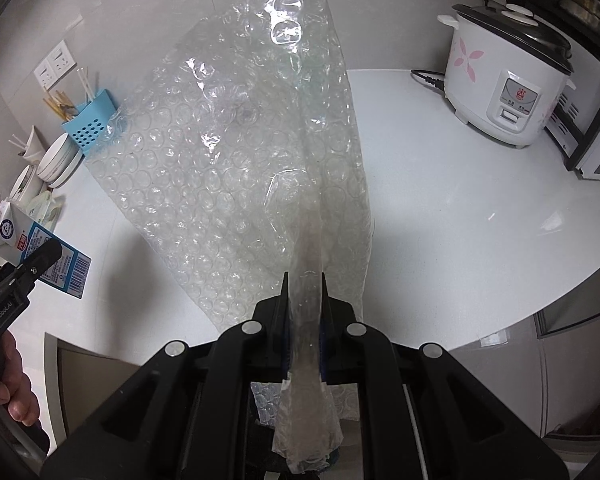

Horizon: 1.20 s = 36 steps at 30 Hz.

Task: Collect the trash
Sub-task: 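Carry the milk carton and bubble wrap down over the green trash bin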

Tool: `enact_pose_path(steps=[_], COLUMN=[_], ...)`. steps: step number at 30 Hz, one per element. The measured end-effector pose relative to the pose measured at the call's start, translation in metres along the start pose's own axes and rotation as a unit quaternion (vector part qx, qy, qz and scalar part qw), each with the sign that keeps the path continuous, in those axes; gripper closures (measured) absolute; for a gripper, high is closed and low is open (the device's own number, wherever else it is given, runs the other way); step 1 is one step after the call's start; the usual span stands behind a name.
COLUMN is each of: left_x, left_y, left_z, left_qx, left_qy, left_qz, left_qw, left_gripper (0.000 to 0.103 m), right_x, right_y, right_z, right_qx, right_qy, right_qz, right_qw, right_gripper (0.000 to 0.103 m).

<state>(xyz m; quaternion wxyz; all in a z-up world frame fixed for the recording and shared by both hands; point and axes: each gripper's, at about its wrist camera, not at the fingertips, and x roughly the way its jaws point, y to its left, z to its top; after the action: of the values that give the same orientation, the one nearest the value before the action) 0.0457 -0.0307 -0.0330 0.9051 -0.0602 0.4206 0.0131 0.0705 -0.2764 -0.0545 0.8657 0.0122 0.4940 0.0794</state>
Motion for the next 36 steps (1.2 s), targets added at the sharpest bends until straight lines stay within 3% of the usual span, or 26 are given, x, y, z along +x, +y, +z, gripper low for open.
enact_pose_path(steps=[19,36], left_x=[-0.029,-0.012], left_y=[-0.014,0.010], left_z=[-0.098,-0.189], left_qx=[-0.003,-0.023], left_qy=[0.013,0.056], left_qz=[0.000,0.013], left_qw=[0.9999,0.9981], left_gripper=[0.039,0.039], right_x=[-0.022,0.016], right_y=[-0.004,0.011], right_z=[-0.101,-0.188], right_qx=[-0.027,-0.045], right_qy=[0.016,0.073], right_qz=[0.041,0.076], right_qw=[0.999,0.993], right_gripper=[0.094,0.094])
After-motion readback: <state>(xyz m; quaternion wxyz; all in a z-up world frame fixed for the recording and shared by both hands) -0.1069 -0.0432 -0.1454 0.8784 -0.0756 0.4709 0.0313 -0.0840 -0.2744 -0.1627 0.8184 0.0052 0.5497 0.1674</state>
